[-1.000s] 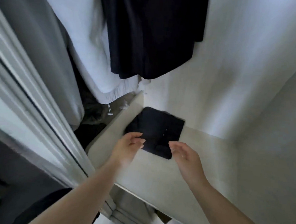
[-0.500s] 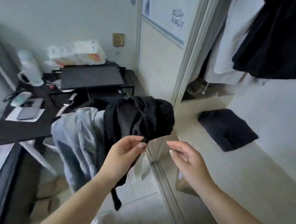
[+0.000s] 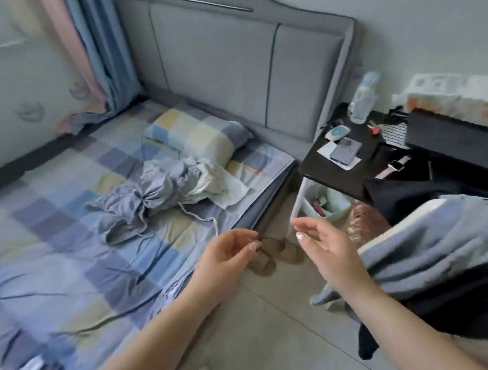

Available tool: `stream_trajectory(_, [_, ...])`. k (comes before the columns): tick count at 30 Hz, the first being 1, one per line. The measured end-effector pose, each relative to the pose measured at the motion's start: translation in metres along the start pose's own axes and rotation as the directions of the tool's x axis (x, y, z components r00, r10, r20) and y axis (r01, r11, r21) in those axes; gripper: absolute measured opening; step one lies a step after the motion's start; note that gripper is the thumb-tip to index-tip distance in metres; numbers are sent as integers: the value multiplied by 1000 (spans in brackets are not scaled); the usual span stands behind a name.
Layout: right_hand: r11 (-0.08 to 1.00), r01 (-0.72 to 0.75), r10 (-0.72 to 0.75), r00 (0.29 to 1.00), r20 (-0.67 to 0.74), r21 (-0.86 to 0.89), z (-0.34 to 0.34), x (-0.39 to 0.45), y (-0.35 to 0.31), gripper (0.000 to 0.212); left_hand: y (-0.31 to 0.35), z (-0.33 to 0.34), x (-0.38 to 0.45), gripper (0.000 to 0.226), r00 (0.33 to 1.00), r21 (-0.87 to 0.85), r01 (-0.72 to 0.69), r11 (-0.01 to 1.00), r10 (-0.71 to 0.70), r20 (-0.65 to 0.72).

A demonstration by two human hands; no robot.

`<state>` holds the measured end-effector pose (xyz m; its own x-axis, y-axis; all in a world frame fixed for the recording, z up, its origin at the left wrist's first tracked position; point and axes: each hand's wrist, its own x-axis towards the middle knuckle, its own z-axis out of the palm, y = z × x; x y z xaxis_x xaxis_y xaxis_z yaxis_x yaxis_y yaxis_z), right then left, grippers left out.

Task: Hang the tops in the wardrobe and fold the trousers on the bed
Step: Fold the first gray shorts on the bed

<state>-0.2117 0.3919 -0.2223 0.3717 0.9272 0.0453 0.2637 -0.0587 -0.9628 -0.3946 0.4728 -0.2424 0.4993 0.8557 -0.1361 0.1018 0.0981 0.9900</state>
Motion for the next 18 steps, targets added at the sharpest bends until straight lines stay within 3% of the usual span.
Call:
stream_trajectory(7, [999, -11, -1, 970, 245, 50, 176, 60, -20, 30, -21, -175, 1, 14, 953, -38, 63, 997, -71, -294])
stream_trajectory(18, [994, -13, 63, 882, 468, -109, 276, 135, -24, 25, -58, -281, 17, 10, 851, -188, 131, 973, -208, -482])
